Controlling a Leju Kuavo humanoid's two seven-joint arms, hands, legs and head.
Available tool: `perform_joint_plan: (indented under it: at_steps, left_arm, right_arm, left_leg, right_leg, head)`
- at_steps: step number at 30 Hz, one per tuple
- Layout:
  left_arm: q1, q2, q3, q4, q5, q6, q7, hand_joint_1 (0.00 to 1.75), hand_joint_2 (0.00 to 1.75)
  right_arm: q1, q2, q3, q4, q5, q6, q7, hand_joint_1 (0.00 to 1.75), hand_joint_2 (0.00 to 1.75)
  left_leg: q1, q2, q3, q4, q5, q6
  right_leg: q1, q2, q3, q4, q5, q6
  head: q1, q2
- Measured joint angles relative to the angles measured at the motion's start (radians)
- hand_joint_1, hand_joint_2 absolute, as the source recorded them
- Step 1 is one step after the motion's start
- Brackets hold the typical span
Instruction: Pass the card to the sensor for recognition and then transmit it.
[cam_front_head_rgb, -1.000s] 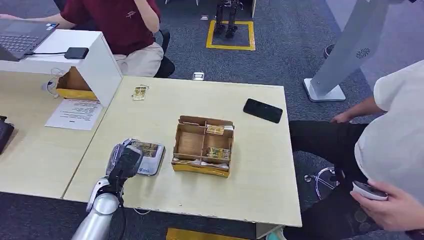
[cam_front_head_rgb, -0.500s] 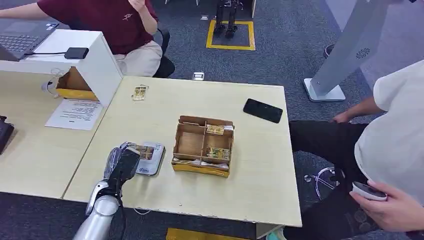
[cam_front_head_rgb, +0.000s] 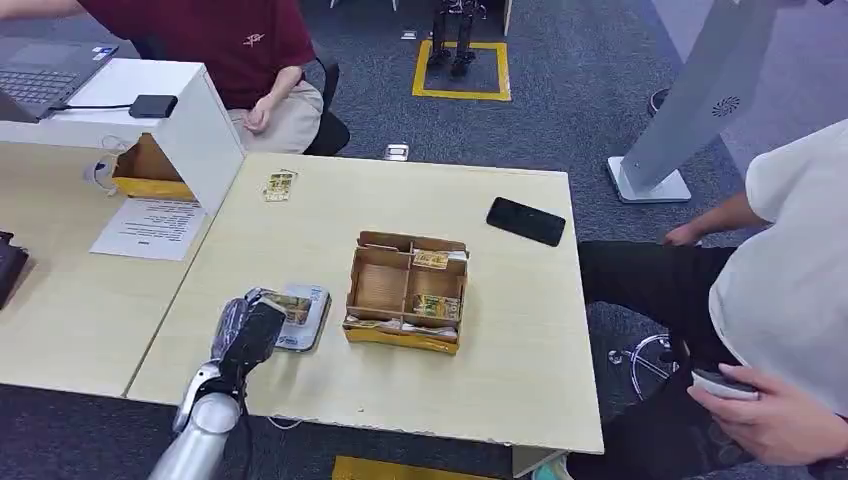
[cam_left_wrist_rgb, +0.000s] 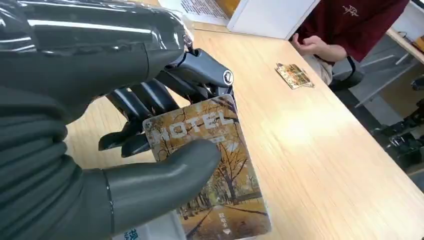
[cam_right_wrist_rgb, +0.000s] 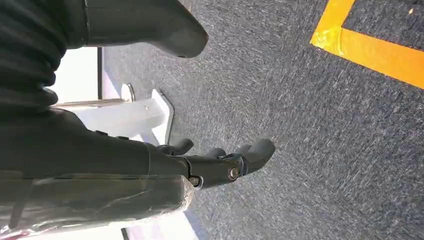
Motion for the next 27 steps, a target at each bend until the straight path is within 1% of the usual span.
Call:
perform_joint_plan:
  at_steps: [2, 6, 8, 14, 27]
  left_arm:
    - [0.000, -0.002, 0.000, 0.005, -0.030, 0.013, 0.008, 1.75, 1.75]
    - [0.000, -0.002, 0.000, 0.026, -0.114, 0.064, 0.026, 1.75, 1.75]
    - [-0.004, -0.002, 0.000, 0.038, -0.136, 0.082, 0.032, 1.75, 1.75]
    - [-0.009, -0.002, 0.000, 0.061, -0.173, 0.113, 0.036, 1.75, 1.75]
    - [-0.013, -0.002, 0.000, 0.080, -0.195, 0.133, 0.045, 1.75, 1.75]
  right_arm:
    - [0.000, 0.000, 0.002, 0.000, 0.003, 0.000, 0.000, 0.00, 1.75]
    - [0.000, 0.000, 0.010, 0.000, 0.005, 0.000, -0.001, 0.00, 1.75]
    - [0.000, 0.000, 0.014, 0.000, 0.005, 0.000, -0.005, 0.00, 1.75]
    - [0.000, 0.000, 0.016, 0.000, 0.005, 0.000, -0.006, 0.00, 1.75]
    - [0.000, 0.001, 0.018, 0.001, 0.005, 0.000, -0.006, 0.00, 1.75]
  left_leg:
    - [0.000, 0.000, 0.000, 0.000, 0.000, 0.000]
    - [0.000, 0.000, 0.000, 0.000, 0.000, 0.000]
    - [0.000, 0.000, 0.000, 0.000, 0.000, 0.000]
    - [0.000, 0.000, 0.000, 0.000, 0.000, 0.000]
    - [0.000, 0.000, 0.000, 0.000, 0.000, 0.000]
  right_leg:
    - [0.000, 0.000, 0.000, 0.000, 0.000, 0.000]
    - [0.000, 0.000, 0.000, 0.000, 0.000, 0.000]
    - [0.000, 0.000, 0.000, 0.000, 0.000, 0.000]
    - [0.000, 0.000, 0.000, 0.000, 0.000, 0.000]
    - [0.000, 0.000, 0.000, 0.000, 0.000, 0.000]
  head:
    - [0.000, 0.000]
    - [0.000, 0.000]
    - [0.000, 0.000]
    - [0.000, 0.000]
    - [0.000, 0.000]
